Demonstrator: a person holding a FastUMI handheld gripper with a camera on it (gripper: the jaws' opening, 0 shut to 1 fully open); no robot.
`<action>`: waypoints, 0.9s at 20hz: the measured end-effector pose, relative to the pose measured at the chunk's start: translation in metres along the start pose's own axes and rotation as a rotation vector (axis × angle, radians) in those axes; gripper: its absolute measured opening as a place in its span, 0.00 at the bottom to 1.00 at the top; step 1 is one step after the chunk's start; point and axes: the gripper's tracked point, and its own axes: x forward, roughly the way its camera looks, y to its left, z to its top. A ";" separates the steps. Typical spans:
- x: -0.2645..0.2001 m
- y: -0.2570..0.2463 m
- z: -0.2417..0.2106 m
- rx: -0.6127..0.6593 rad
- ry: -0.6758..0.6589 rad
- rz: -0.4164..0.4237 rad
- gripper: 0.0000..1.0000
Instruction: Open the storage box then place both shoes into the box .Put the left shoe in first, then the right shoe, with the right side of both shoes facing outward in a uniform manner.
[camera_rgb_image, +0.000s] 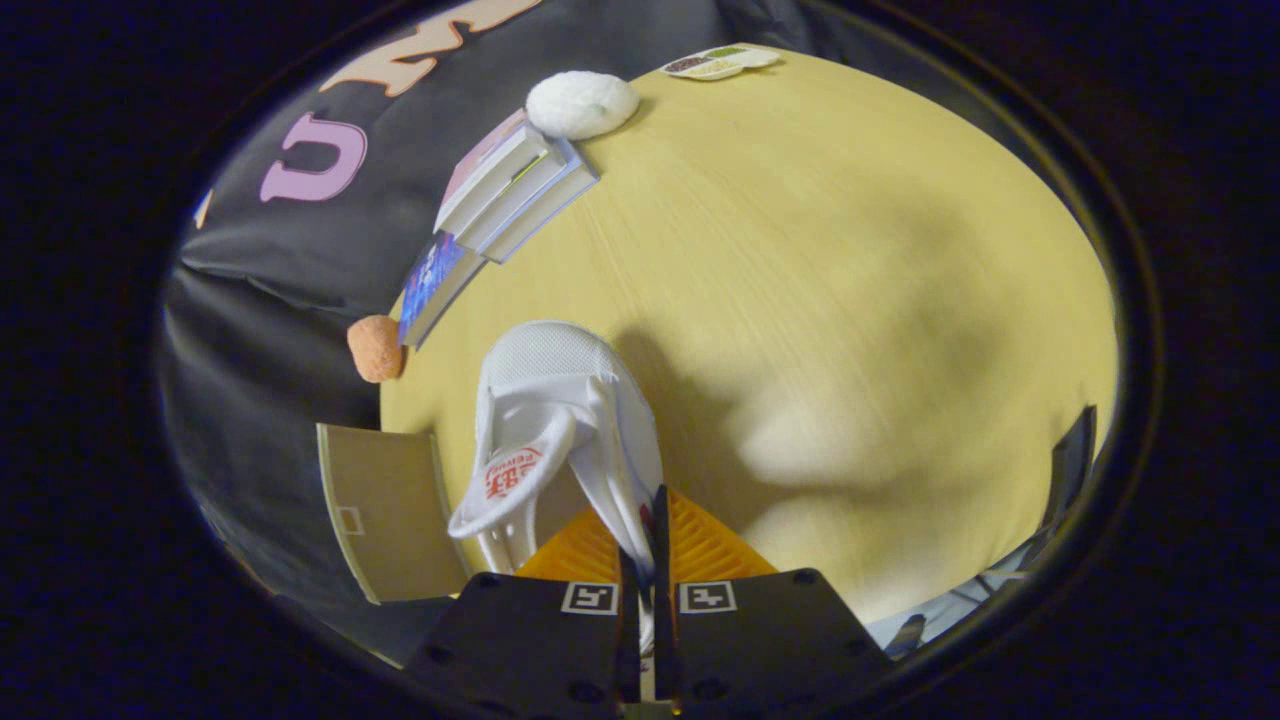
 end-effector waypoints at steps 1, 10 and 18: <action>-0.003 0.008 -0.005 0.014 0.013 0.021 0.08; -0.043 0.145 -0.044 0.034 0.079 0.185 0.08; -0.052 0.305 -0.066 0.009 0.072 0.381 0.08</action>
